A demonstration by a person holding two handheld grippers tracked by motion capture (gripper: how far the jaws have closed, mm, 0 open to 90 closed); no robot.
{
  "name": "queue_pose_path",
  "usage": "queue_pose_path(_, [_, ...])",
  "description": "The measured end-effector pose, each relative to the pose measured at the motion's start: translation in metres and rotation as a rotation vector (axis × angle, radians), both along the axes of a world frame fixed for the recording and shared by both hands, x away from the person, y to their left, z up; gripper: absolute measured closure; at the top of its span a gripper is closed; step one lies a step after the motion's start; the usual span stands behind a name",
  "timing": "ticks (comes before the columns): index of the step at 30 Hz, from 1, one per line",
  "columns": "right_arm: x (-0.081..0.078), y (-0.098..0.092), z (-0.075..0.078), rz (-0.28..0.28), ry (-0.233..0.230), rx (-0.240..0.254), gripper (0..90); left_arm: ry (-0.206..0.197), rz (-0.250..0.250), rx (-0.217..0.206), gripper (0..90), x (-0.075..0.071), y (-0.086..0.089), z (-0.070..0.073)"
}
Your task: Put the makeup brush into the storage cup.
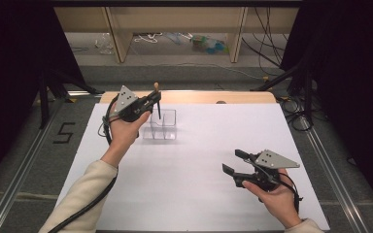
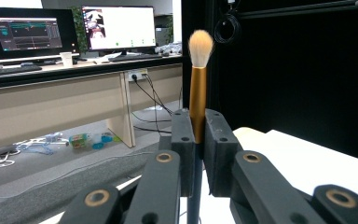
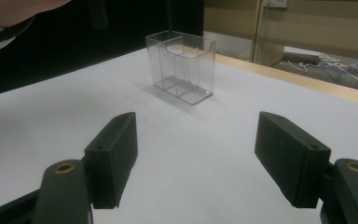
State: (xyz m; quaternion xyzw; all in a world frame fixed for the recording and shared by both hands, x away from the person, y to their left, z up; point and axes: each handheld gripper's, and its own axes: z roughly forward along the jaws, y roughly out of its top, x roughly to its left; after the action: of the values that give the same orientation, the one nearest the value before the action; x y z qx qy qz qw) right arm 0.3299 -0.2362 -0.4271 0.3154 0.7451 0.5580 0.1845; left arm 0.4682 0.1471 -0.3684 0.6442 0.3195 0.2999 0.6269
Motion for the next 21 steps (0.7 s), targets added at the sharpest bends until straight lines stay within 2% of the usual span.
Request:
queue_pose_path(2, [0.0001,-0.0001,-0.0001,0.0,-0.002,-0.001,30.8,-0.005,0.001,0.01,83.5,0.0007,0.0005,-0.0001])
queue_pose_path(3, [0.0012,-0.0004,-0.0002,0.0,-0.023,-0.006,30.8,-0.002,-0.001,0.007,83.5,0.0011,0.0003,-0.0004])
queue_pose_path(4, [0.0012,-0.0004,-0.0002,0.0,-0.023,-0.006,30.8,0.004,0.002,0.0,83.5,0.001,-0.0002,-0.0009])
queue_pose_path(5, [-0.0001,0.0002,-0.0001,0.001,0.001,0.0,30.8,0.002,0.0,0.002,83.5,0.0015,-0.0001,-0.0013])
queue_pose_path(6, [0.0015,-0.0006,-0.0004,-0.001,-0.029,-0.007,30.8,0.0,0.004,0.007,83.5,0.0024,0.0001,-0.002])
queue_pose_path(15, [0.0016,-0.0005,-0.0003,0.0,-0.029,-0.006,30.8,0.002,0.007,0.009,83.5,0.0049,0.0,-0.004])
queue_pose_path(16, [-0.0001,0.0002,0.0,0.001,0.001,0.0,30.8,0.004,0.008,0.012,83.5,0.0051,0.0002,-0.0042])
queue_pose_path(18, [0.0014,-0.0005,-0.0003,-0.002,-0.027,-0.009,30.8,0.0,0.007,0.012,83.5,0.0062,0.0003,-0.0049])
queue_pose_path(19, [0.0006,-0.0001,-0.0002,-0.002,-0.01,-0.008,30.9,0.002,0.007,0.015,83.5,0.0064,0.0004,-0.0052])
queue_pose_path(21, [0.0002,0.0,-0.0002,0.0,-0.004,-0.006,30.9,0.002,0.001,0.011,83.5,0.0074,-0.0001,-0.0059])
